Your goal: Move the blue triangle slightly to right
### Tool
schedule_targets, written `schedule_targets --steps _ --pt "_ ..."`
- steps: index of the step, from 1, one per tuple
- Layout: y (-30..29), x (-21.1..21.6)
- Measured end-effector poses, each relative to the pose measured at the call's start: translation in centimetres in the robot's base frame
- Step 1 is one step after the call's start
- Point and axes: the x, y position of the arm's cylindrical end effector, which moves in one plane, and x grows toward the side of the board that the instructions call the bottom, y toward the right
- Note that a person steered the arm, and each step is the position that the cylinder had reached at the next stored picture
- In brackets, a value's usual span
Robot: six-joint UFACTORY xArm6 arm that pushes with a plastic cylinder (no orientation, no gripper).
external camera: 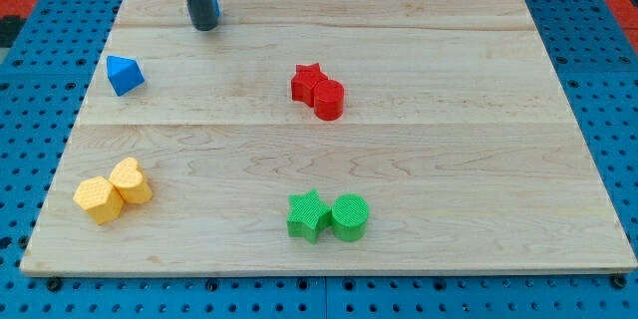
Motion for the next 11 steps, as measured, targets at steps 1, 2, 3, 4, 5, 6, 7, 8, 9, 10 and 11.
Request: schedule_targets --steps 1,2,3,4,5,6,7,8,9,10,11 --pt "3.2 -2.9" --pt "1.0 -4.6" --pt "-3.9 -4.2" --pt "1.0 0.3" --pt "5.7 9.4" --pt "0.1 15.6" --pt "-11.3 16.3" --pt "-13.8 12.1" --pt "-11.0 7.5" --pt "-8.8 8.7" --pt "-13.1 11.3"
